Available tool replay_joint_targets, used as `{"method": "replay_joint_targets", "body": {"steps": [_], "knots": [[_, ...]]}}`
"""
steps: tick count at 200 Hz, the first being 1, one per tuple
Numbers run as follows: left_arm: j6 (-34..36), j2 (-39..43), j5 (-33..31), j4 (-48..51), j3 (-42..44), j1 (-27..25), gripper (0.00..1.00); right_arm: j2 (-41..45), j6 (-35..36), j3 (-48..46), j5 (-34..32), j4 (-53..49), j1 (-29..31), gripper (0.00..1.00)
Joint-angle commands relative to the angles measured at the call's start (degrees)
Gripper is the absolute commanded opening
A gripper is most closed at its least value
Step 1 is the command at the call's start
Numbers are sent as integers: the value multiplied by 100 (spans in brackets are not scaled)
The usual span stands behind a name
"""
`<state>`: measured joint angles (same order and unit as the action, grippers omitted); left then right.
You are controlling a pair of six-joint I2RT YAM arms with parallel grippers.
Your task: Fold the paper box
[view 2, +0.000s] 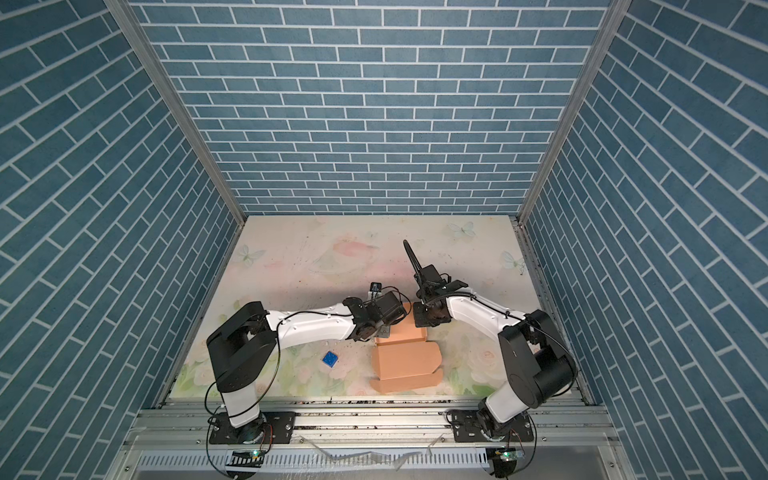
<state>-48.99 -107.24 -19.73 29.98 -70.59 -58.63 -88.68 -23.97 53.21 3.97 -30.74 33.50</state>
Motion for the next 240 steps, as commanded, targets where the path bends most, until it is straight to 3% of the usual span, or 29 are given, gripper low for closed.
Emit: {"method": "replay_joint_targets", "body": {"steps": [1, 28, 109, 240], "knots": [[156, -227, -276, 495, -315, -139, 8, 146, -143, -65, 33, 128, 43, 0], [223, -398, -553, 853, -566, -235, 0, 151, -143, -76, 24, 172, 40, 0], [144, -974, -1104, 1532, -1127, -352, 0, 195, -329, -171, -95, 318, 36, 0], [152, -1543, -812, 1229, -1442, -343, 0, 211, -505, -179, -229, 314, 44, 0]]}}
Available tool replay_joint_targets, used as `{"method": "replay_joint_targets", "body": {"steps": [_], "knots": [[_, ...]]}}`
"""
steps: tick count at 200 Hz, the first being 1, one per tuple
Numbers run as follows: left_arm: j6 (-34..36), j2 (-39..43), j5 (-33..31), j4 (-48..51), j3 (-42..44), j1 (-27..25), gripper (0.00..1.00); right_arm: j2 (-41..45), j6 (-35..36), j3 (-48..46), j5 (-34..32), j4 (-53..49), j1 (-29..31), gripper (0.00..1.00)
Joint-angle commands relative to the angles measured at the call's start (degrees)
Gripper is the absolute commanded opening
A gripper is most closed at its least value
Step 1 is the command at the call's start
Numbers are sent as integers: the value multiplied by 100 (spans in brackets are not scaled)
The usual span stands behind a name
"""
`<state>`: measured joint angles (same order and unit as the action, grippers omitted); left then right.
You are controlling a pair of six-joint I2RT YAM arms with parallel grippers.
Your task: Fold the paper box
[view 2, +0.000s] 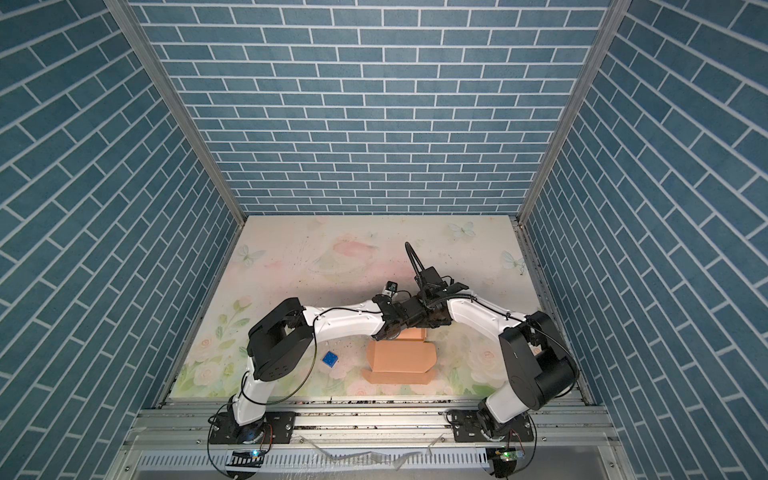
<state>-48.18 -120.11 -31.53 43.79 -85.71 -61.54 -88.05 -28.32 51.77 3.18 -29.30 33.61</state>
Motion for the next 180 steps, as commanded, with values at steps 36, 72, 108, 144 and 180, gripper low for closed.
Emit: {"method": "replay_joint_targets", "body": {"steps": [36, 72, 108, 144, 180], "knots": [[-38, 422, 694, -789, 573, -36, 0, 184, -17, -18, -277, 117, 38, 0], [-94, 1056, 842, -1084, 962, 31, 29, 165, 1, -9, -291, 143, 34, 0], [-139, 1593, 954, -1298, 1300, 60, 54, 150, 46, 1, -311, 146, 32, 0], [-147, 2058, 943, -1396, 1628, 103, 59, 131, 63, 0, -274, 166, 32, 0], [-131, 2203, 1107, -1498, 1925, 332, 58, 170, 78, 0, -235, 193, 32, 0]]}}
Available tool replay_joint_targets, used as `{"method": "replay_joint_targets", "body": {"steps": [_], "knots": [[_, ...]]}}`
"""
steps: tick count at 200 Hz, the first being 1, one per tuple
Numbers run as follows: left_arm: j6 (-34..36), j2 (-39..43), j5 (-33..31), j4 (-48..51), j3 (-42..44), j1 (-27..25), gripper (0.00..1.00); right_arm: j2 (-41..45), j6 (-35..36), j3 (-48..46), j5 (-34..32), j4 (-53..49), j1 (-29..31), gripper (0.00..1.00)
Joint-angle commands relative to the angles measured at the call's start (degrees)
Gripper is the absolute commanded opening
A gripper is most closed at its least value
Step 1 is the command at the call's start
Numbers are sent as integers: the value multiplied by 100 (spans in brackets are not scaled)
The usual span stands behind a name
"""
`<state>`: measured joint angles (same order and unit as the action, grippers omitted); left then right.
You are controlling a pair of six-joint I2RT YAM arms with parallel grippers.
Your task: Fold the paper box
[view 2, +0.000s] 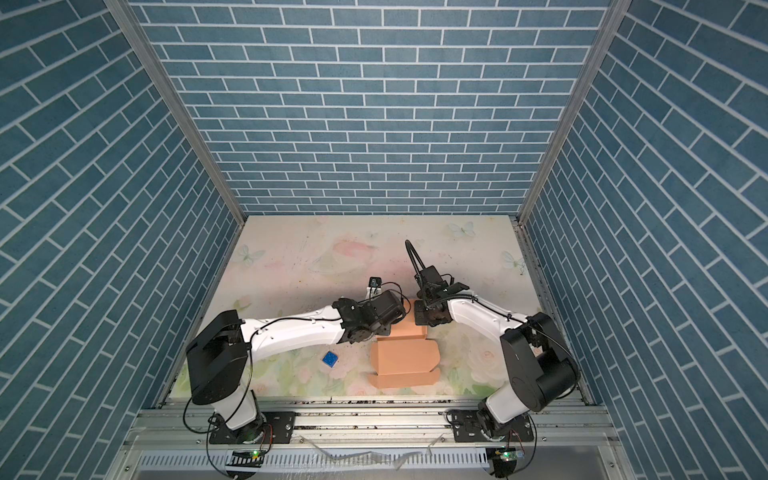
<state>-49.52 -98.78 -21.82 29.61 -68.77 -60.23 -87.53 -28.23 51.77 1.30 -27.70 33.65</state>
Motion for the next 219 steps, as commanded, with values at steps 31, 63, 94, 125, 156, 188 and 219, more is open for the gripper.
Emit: {"method": "replay_joint_targets", "body": {"steps": [31, 63, 94, 125, 156, 188, 219], "knots": [[137, 93, 737, -704, 491, 546, 54, 144, 98, 2, -38, 37, 37, 0], [301, -89, 1025, -992, 404, 703, 51, 142, 125, -17, -37, 61, 46, 0], [372, -176, 1176, -1209, 400, 788, 44, 144, 158, -35, -46, 77, 47, 0], [390, -270, 1230, -1244, 417, 833, 28, 125, 169, -44, -25, 140, 47, 0], [447, -388, 1218, -1255, 392, 854, 17, 126, 169, -53, -17, 172, 63, 0], [559, -548, 1118, -1163, 287, 846, 8, 133, 177, -68, -16, 172, 63, 0], [617, -646, 979, -1015, 180, 833, 4, 139, 160, -71, -23, 180, 72, 0]]}}
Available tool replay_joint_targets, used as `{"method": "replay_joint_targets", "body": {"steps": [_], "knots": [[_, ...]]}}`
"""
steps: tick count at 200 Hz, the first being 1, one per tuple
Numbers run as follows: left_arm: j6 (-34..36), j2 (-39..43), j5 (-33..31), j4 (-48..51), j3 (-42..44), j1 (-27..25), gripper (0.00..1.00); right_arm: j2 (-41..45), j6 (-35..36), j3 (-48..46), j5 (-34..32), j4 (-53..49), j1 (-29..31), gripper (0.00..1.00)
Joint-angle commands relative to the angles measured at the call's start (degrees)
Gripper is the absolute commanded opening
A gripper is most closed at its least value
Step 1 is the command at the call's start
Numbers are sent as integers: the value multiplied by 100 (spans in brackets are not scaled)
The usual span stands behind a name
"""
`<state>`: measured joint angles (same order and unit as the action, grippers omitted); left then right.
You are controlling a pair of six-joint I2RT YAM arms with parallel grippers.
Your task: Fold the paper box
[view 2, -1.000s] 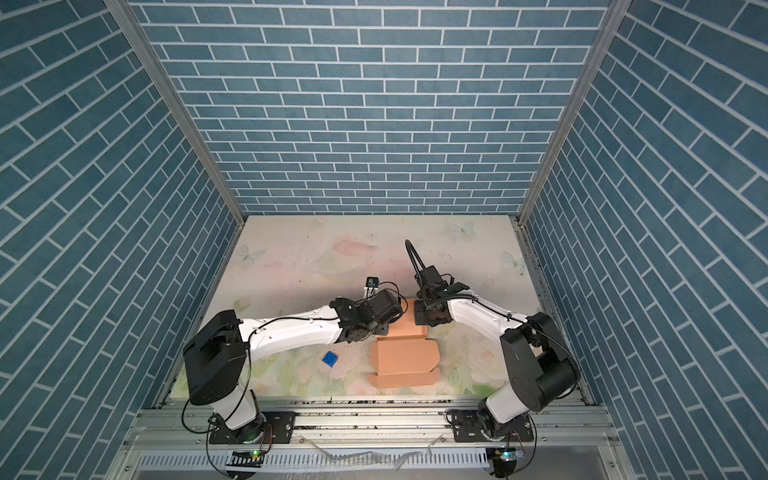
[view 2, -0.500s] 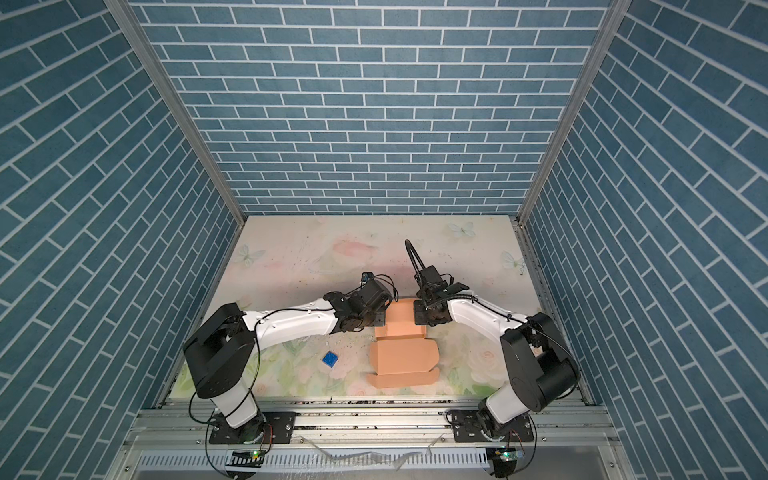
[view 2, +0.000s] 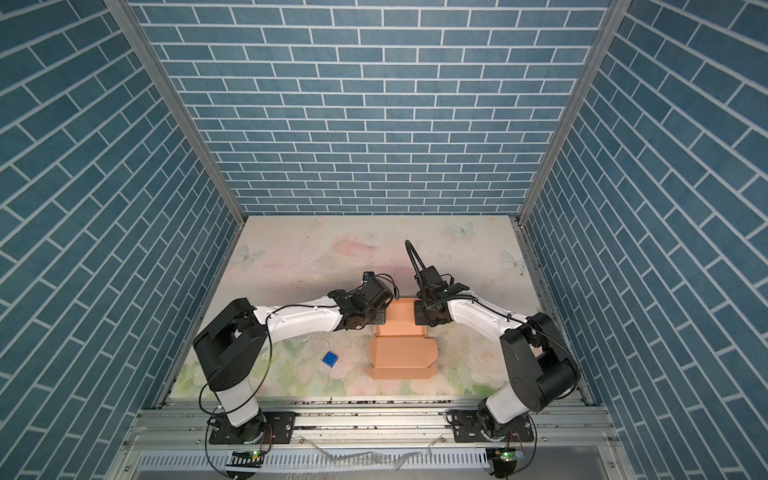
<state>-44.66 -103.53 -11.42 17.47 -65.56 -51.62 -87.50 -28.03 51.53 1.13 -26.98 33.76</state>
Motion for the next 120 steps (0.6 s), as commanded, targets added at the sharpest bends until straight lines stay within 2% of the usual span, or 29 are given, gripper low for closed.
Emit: {"method": "replay_joint_targets", "body": {"steps": [1, 28, 57, 120], "knots": [[128, -174, -66, 210, -150, -31, 4, 133, 140, -47, -6, 107, 61, 0], [166, -355, -413, 746, -557, -116, 0, 87, 114, -5, -20, 111, 78, 0], [181, -626, -933, 1700, -1146, -239, 0, 51, 96, 17, -40, 103, 78, 0], [327, -938, -1647, 2830, -1585, -315, 0, 49, 90, -2, -102, 87, 78, 0]]}}
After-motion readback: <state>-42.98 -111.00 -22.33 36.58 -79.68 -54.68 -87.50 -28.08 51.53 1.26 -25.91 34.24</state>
